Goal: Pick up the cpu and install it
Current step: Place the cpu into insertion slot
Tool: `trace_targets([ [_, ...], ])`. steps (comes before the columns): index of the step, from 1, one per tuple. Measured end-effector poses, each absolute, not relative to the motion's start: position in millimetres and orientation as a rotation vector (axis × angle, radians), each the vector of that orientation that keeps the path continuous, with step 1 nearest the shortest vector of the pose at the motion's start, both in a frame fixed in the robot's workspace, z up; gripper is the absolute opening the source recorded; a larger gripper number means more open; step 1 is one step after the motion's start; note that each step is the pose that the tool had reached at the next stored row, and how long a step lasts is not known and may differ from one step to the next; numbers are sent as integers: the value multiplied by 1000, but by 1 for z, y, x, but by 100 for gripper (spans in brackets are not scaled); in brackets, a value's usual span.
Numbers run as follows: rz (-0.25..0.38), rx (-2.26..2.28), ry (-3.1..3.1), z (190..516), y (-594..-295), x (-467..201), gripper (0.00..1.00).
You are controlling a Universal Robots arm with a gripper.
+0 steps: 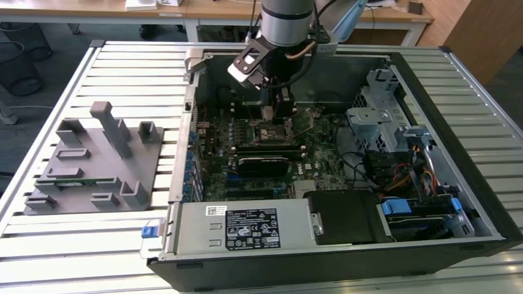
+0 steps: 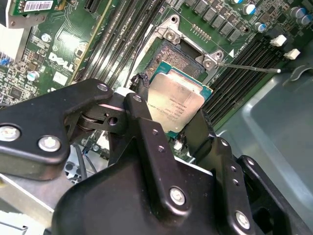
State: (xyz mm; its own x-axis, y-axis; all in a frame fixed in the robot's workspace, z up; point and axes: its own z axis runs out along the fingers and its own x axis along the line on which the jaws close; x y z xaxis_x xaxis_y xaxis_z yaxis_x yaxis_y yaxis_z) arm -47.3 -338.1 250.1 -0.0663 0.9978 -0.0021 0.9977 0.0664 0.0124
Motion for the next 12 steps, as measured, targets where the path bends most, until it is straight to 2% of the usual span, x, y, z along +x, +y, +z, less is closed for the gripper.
trace_targets([
  [12,12,2140,2287,247,-338,-47,54],
])
